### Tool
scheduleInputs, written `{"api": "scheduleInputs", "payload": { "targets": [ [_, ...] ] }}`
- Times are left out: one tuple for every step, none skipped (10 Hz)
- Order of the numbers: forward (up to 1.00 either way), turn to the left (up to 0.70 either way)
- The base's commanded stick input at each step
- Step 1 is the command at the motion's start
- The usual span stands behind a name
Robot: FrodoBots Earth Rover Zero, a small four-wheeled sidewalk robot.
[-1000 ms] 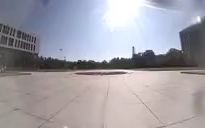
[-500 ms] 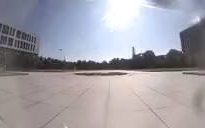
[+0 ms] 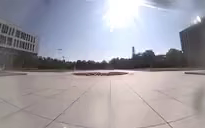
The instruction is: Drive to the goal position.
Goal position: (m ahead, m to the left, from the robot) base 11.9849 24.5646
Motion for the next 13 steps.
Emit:
{"api": "scheduleInputs", "payload": {
  "targets": [
    [0.70,0.00],
    [0.70,0.00],
    [0.70,0.00],
    [0.70,0.00],
    [0.70,0.00],
    [0.70,0.00],
    [0.70,0.00],
    [0.70,0.00],
    [0.70,0.00],
    [0.70,0.00],
    [0.70,0.00],
    [0.70,0.02],
    [0.70,0.03]
  ]
}}
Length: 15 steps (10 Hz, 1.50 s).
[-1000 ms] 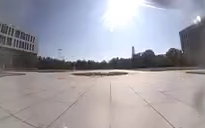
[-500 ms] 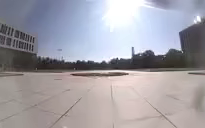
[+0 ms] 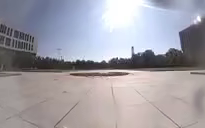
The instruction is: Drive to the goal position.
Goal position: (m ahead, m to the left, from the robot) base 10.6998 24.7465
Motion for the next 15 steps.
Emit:
{"api": "scheduleInputs", "payload": {
  "targets": [
    [0.70,0.03],
    [0.70,0.04],
    [0.70,0.05],
    [0.70,0.04],
    [0.70,0.03],
    [0.70,0.02],
    [0.70,0.01],
    [0.70,0.00],
    [0.70,0.00],
    [0.70,0.00],
    [0.70,0.00],
    [0.70,0.00],
    [0.70,0.00],
    [0.70,0.00],
    [0.70,0.00]
  ]
}}
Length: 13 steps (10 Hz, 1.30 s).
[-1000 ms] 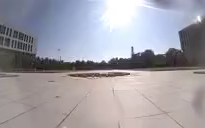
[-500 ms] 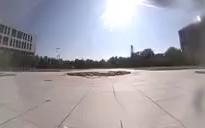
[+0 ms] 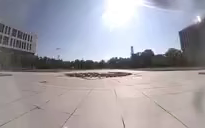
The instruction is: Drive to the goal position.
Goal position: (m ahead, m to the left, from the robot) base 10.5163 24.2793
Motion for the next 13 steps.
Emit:
{"api": "scheduleInputs", "payload": {
  "targets": [
    [0.70,0.00],
    [0.70,0.00],
    [0.70,0.00],
    [0.70,0.00],
    [0.70,0.00],
    [0.70,0.02],
    [0.70,0.28],
    [0.70,0.32],
    [0.70,0.35],
    [0.70,0.18],
    [0.70,0.06],
    [0.70,0.03],
    [0.70,0.02]
  ]
}}
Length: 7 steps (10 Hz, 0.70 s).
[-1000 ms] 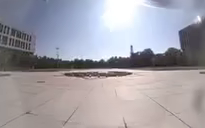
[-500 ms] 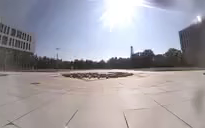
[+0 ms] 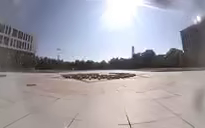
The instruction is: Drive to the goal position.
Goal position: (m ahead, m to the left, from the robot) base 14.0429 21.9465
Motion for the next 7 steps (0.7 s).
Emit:
{"api": "scheduleInputs", "payload": {
  "targets": [
    [0.70,0.02],
    [0.70,0.02],
    [0.70,0.03],
    [0.70,0.02],
    [0.70,0.02],
    [0.70,0.02],
    [0.70,0.02]
  ]
}}
